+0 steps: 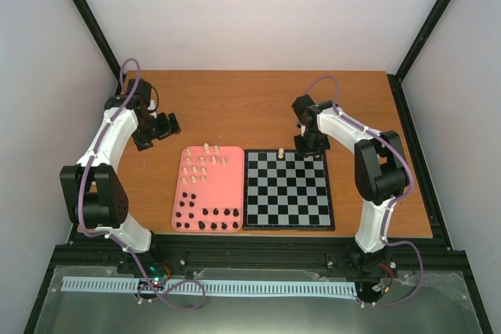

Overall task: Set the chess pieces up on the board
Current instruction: Place the chess piece on the chessboard.

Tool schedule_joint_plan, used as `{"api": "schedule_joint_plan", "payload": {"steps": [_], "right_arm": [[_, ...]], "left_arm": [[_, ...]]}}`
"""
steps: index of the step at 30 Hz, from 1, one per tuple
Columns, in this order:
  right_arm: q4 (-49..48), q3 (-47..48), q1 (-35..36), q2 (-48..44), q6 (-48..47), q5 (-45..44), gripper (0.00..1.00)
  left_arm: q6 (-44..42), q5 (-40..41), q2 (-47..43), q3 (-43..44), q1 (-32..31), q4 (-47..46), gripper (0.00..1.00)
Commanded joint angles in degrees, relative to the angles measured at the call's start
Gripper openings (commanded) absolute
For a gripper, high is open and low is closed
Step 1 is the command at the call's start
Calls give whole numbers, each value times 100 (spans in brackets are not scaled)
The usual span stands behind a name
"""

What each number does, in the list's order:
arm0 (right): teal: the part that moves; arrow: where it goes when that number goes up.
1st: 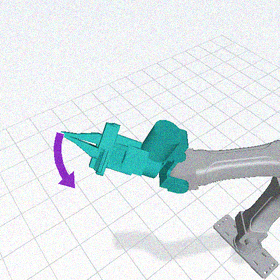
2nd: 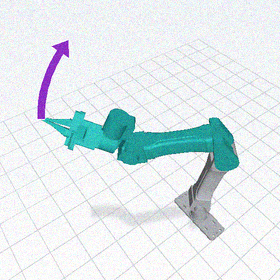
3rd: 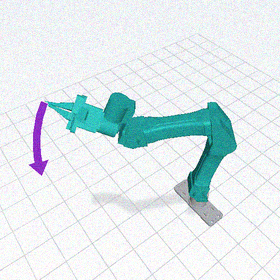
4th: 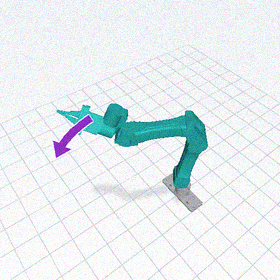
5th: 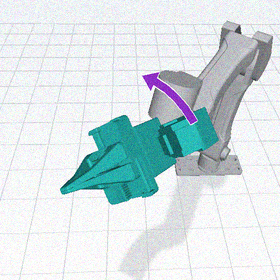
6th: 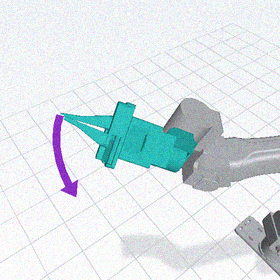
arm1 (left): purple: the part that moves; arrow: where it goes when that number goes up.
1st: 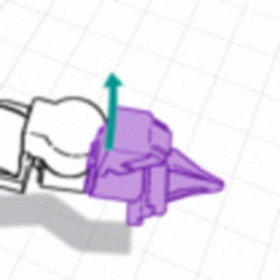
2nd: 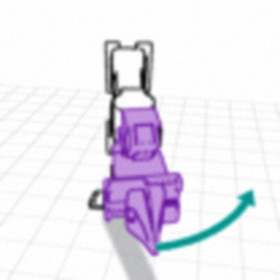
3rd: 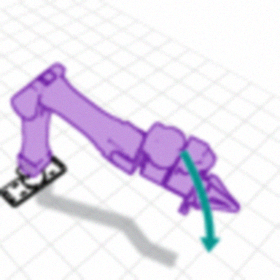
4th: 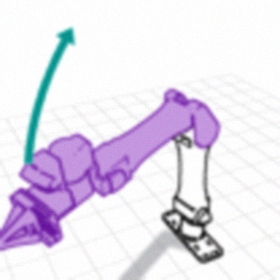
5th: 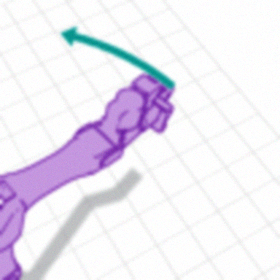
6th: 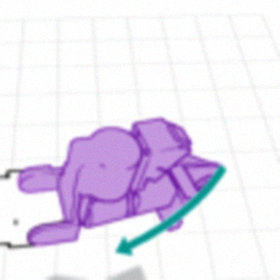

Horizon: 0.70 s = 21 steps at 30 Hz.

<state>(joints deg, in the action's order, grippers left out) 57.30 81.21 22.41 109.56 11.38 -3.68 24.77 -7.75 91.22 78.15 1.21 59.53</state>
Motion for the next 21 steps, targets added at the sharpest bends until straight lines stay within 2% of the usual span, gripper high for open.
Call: {"api": "schedule_joint_plan", "payload": {"steps": [1,5,12,21], "right_arm": [[-50,3,-53,-29,15,7,23],[-44,51,-53,-141,5,89,27],[4,165,-45,-174,-12,196,29],[66,536,-33,-286,-91,21,36]], "left_arm": [[8,-25,-8,33,-14,-81,100],[10,-29,-17,24,-16,-81,100],[11,-47,-25,11,-16,-99,100],[20,-77,18,40,-9,-106,100]]}}
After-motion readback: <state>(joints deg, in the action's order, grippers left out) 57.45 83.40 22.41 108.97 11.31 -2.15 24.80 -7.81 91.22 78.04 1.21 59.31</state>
